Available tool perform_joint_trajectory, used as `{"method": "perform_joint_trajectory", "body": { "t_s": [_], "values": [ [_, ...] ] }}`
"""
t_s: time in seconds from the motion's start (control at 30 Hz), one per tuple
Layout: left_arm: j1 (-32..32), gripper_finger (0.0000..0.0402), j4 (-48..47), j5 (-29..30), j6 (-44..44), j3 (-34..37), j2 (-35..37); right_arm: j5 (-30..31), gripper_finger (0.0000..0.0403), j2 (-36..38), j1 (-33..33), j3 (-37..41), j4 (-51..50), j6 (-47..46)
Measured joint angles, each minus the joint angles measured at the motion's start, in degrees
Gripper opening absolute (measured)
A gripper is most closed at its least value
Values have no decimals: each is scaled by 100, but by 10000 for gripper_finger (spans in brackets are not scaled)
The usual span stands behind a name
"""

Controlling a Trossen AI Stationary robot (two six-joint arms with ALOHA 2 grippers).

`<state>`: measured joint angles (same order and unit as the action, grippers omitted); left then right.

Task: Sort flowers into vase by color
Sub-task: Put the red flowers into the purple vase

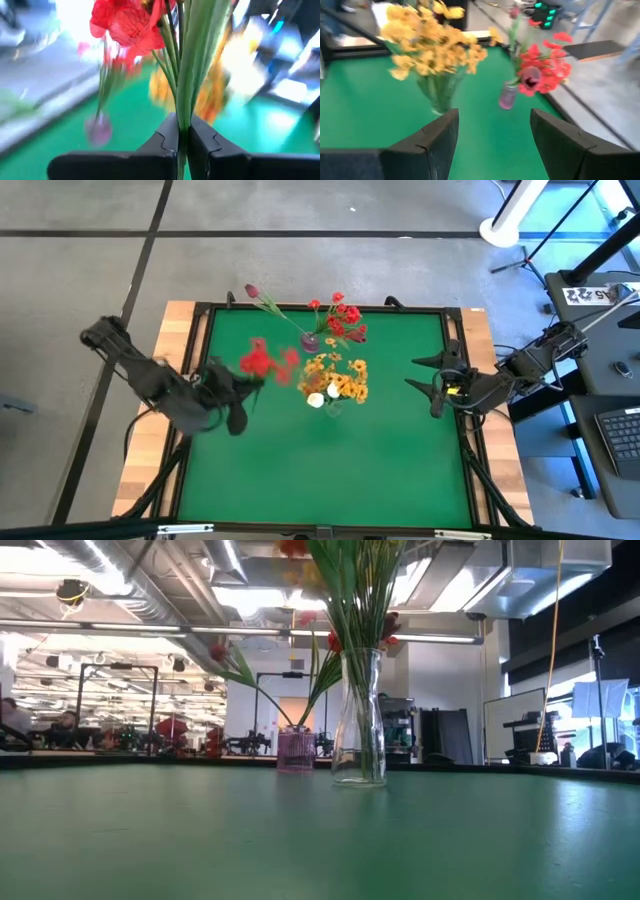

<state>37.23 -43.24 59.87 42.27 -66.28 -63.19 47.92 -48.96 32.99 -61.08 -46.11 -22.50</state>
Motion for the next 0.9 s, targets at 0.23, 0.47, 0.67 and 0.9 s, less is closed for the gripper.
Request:
{"method": "perform_joint_trajectory", "body": {
  "t_s": [0.23,0.47,0.67,0.9],
  "values": [
    [-815,8,3324,-1354,-4095,-4,590,759,246,3,-7,563,0,-16],
    [-2804,7,4096,-3116,-4992,-7,568,811,246,41,-354,743,12,-18],
    [-4637,7,4022,-5069,-4521,52,307,710,246,49,-751,832,9,194],
    [-6150,8,4729,-6563,-4348,677,-114,1,246,48,-1255,833,278,669]
  ]
}}
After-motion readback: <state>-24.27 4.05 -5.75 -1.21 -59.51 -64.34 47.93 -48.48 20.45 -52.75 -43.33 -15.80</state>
